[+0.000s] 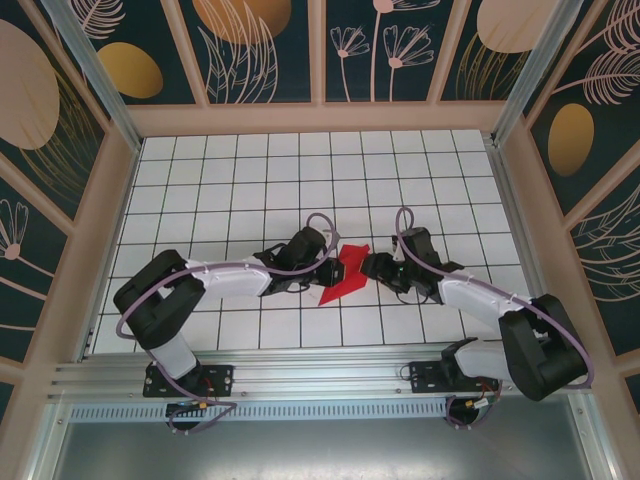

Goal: Fold a paper plane with a square sheet of paper (pick it up from the middle)
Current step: Turn over the paper at the center of the table.

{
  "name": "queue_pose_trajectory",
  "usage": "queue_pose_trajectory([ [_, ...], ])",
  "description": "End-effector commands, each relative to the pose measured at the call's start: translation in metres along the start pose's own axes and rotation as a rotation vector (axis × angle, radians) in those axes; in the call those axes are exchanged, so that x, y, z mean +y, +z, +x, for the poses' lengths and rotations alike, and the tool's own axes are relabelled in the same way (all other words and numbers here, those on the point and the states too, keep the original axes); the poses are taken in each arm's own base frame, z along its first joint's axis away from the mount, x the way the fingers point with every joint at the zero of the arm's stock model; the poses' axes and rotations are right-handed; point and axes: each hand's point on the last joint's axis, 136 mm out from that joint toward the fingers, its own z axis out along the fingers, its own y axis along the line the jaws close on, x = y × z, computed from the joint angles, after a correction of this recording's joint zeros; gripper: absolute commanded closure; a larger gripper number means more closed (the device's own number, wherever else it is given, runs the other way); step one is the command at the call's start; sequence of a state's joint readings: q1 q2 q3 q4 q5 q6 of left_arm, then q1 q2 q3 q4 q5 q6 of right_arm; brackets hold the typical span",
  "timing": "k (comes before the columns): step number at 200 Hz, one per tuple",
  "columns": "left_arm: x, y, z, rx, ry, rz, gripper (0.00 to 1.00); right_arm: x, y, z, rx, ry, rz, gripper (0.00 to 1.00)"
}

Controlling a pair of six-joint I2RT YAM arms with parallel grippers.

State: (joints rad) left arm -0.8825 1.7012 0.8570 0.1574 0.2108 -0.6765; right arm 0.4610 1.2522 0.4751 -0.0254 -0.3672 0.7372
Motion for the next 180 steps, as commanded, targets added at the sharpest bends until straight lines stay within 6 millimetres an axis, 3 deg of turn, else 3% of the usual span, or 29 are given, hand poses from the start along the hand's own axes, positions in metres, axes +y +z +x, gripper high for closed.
queue_pose_trajectory([
  [1, 0.015, 0.006, 0.0, 0.026, 0.021, -0.088, 0.89, 0.006, 0.003, 0.002, 0.004, 0.032, -0.037, 0.41],
  [51, 0.027, 0.014, 0.007, 0.049, 0.017, -0.128, 0.87, 0.009, 0.013, 0.007, 0.035, 0.051, -0.047, 0.41],
  [180, 0.035, 0.023, 0.021, 0.097, 0.03, -0.128, 0.88, 0.007, 0.028, 0.018, 0.078, 0.073, -0.039, 0.42],
])
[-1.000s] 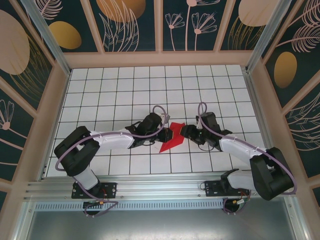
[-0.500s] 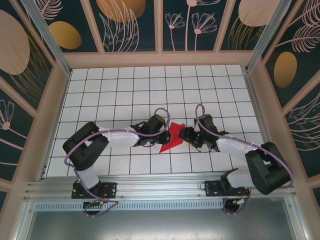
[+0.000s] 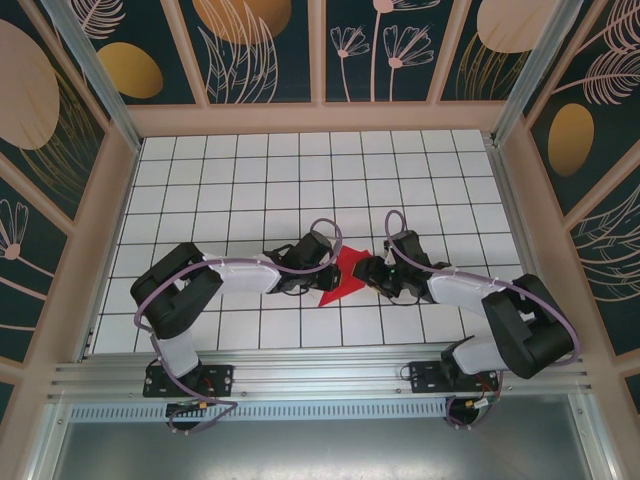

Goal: Fold a paper plane with a square sheet of paper (pick it up from the middle)
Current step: Turn over the paper at the center of the table.

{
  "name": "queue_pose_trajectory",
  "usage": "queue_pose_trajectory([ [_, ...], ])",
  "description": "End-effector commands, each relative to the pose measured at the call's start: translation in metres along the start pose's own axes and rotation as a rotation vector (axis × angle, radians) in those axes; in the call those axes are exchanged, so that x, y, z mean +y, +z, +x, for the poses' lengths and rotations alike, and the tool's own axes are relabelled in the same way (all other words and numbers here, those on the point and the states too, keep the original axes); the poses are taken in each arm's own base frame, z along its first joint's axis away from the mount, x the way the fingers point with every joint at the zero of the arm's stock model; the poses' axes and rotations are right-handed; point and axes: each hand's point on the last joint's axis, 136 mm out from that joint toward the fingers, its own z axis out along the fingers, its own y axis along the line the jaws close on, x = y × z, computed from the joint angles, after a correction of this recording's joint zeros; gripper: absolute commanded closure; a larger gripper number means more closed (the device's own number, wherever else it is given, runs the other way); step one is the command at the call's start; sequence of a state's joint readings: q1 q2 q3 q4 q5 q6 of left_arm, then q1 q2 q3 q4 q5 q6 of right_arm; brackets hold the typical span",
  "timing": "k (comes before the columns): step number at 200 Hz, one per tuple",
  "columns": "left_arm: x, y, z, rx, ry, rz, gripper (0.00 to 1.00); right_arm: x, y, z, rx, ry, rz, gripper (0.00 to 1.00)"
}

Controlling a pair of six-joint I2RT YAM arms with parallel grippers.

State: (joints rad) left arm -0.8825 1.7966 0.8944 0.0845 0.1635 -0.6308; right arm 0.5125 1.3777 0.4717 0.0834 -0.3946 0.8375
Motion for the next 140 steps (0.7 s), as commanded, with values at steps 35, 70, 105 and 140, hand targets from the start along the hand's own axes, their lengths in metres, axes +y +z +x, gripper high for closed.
queue_pose_trajectory([
  [35, 0.002, 0.005, 0.007, 0.033, 0.004, 0.007, 0.88, 0.009, 0.004, 0.003, 0.015, 0.005, -0.056, 0.42],
  [70, 0.003, 0.005, 0.012, 0.039, -0.008, 0.017, 0.88, 0.009, 0.005, 0.002, 0.016, 0.013, -0.05, 0.43],
  [105, 0.005, 0.005, 0.014, 0.043, -0.013, 0.015, 0.88, 0.0, -0.002, -0.005, -0.038, 0.022, 0.018, 0.43],
  [140, 0.004, 0.006, 0.014, 0.045, -0.012, 0.02, 0.88, -0.009, 0.001, -0.002, -0.03, 0.041, 0.044, 0.43],
])
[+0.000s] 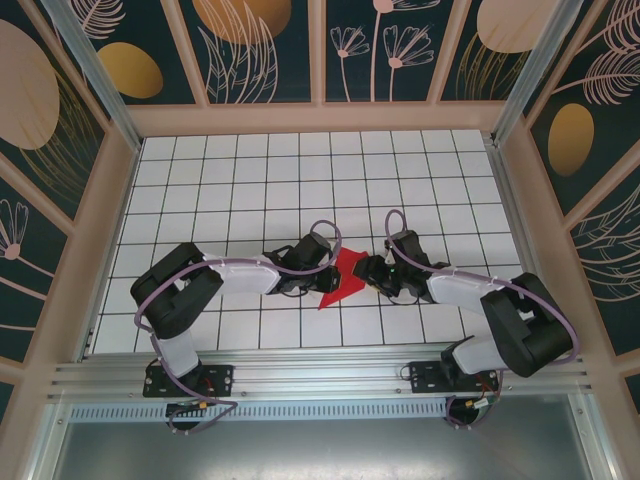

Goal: Fold a paper plane with a square sheet of paper (pick it up from the middle)
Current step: Turn over the paper at the center of the table.

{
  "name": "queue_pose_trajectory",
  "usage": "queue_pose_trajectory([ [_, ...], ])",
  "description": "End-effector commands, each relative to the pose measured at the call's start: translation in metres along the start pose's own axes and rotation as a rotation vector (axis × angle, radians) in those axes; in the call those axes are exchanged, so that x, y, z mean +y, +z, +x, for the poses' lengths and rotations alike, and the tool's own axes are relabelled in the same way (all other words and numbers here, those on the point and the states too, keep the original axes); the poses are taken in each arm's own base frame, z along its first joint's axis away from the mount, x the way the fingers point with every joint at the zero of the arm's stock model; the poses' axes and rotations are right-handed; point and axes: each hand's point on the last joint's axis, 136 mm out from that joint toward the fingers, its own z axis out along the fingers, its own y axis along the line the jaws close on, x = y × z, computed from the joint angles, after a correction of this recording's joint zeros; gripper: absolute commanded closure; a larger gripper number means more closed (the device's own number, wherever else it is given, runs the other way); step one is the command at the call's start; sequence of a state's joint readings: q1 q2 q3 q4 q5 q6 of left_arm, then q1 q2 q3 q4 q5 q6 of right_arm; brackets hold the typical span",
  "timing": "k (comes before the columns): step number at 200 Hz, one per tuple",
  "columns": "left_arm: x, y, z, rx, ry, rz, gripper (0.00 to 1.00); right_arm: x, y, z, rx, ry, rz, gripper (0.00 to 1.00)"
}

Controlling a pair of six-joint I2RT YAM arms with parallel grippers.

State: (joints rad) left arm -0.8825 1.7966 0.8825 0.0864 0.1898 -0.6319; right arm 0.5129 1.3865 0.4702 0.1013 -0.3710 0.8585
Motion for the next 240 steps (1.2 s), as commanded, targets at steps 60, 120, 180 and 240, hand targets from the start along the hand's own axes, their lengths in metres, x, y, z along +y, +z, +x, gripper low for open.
queue_pose_trajectory([
  [60, 0.002, 0.006, 0.007, 0.026, -0.011, 0.015, 0.88, 0.005, 0.005, 0.004, 0.02, 0.025, -0.032, 0.45],
  [120, 0.0, 0.008, 0.012, 0.043, -0.016, 0.038, 0.89, 0.014, 0.004, 0.003, 0.018, 0.028, -0.076, 0.46],
  [180, -0.007, 0.008, 0.014, 0.05, -0.029, 0.089, 0.89, 0.015, 0.002, 0.003, 0.015, 0.016, -0.091, 0.46],
  [240, -0.016, 0.008, 0.02, 0.053, -0.076, 0.167, 0.88, 0.025, 0.002, -0.006, -0.005, -0.045, -0.151, 0.54],
])
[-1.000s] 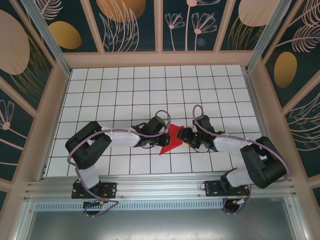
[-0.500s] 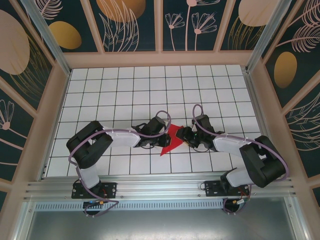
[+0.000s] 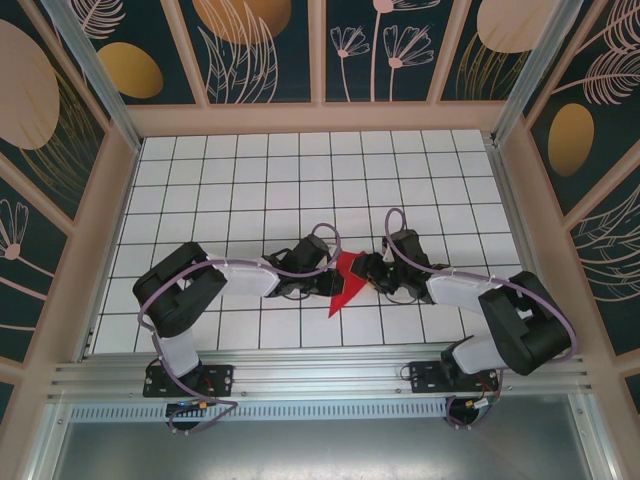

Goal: Fold a paper plane with a square sheet of paper (pick it up from the middle)
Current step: Turn over the paper at the center of the table.

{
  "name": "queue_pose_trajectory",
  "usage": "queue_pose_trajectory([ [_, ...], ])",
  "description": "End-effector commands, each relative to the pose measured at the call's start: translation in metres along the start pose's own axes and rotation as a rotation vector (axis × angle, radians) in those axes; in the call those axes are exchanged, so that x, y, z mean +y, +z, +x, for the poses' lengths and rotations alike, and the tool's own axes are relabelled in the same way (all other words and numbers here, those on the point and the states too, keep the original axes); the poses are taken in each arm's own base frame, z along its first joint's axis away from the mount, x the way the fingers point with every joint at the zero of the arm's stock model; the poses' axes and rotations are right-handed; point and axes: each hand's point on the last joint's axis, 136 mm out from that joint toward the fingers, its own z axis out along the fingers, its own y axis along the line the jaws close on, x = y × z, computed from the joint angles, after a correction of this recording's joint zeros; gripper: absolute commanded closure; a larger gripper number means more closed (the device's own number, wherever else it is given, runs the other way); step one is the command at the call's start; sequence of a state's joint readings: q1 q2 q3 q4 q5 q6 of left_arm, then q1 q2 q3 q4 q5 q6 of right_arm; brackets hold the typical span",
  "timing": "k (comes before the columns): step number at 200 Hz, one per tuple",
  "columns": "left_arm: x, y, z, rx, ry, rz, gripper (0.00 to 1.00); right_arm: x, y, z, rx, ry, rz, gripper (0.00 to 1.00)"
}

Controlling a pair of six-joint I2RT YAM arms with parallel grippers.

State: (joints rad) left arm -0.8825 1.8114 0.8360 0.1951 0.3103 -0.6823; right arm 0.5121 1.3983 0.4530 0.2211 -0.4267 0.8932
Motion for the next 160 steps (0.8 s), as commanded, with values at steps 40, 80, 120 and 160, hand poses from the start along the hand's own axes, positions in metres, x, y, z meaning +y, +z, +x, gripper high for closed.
queue_pose_trajectory([
  [40, -0.002, 0.002, 0.007, -0.001, -0.059, 0.063, 0.89, -0.004, 0.006, -0.004, 0.014, -0.091, -0.016, 0.58],
  [80, -0.008, -0.001, 0.005, -0.026, -0.087, 0.108, 0.89, -0.005, 0.007, 0.0, 0.042, -0.135, -0.04, 0.62],
  [120, -0.021, -0.003, 0.005, -0.054, -0.141, 0.222, 0.89, 0.003, 0.005, -0.004, 0.02, -0.13, -0.11, 0.68],
  [160, -0.02, -0.005, 0.007, -0.064, -0.17, 0.238, 0.9, -0.007, 0.004, -0.002, 0.038, -0.142, -0.079, 0.68],
])
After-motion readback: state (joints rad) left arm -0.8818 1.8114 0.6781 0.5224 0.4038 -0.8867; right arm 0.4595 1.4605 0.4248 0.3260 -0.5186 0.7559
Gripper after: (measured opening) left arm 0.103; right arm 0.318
